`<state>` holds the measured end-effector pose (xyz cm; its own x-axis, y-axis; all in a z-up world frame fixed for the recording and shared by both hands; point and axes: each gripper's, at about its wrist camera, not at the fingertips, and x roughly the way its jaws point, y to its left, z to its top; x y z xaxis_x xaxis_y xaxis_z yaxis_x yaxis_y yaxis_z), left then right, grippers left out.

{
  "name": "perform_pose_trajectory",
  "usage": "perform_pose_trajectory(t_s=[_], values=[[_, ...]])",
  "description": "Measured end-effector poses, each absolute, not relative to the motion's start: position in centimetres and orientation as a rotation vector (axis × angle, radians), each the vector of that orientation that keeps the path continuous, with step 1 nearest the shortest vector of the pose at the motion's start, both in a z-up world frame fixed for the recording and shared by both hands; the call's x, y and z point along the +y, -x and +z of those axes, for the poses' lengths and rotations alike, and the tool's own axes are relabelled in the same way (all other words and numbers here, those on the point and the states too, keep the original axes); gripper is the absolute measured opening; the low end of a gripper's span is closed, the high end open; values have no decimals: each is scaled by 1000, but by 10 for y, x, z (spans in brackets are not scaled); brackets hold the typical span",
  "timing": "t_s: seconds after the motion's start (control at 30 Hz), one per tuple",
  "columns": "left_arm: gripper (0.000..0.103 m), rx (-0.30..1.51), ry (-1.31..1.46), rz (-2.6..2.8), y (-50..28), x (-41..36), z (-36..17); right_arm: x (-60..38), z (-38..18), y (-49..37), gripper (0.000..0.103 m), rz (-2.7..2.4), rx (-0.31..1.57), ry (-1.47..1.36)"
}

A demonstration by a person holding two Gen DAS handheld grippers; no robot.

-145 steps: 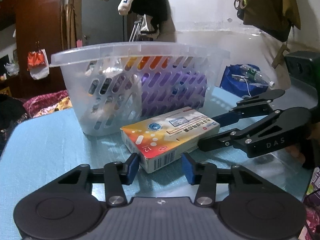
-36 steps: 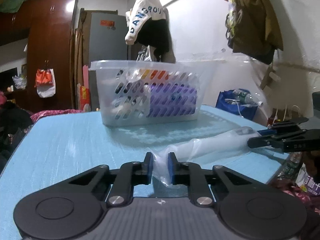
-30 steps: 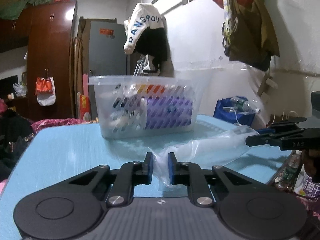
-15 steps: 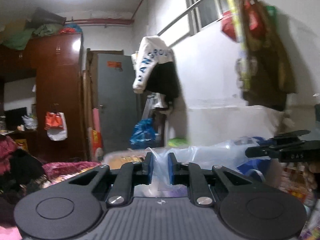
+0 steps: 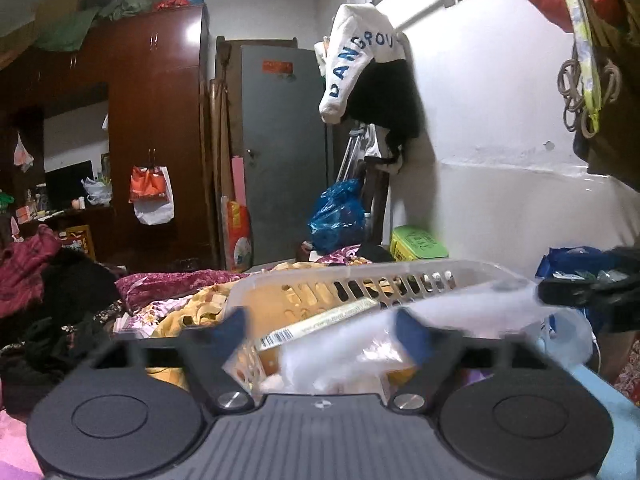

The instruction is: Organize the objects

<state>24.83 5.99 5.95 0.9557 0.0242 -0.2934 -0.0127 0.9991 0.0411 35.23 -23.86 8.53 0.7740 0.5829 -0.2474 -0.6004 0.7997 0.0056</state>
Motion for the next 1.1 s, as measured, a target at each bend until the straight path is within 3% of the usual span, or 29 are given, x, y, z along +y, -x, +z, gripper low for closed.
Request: perform_pose_trajectory(t_s=[0.23,0.6,1.1], values=[[94,309,-88,43,-209,50,54,-265,84,-313,103,719,220,21],[94,320,-133,96,-154,29,53,-260,81,-294,103,680,333,48],[94,379,-98,56,-139,21,59,-250,82,-250,103,655,321,71]])
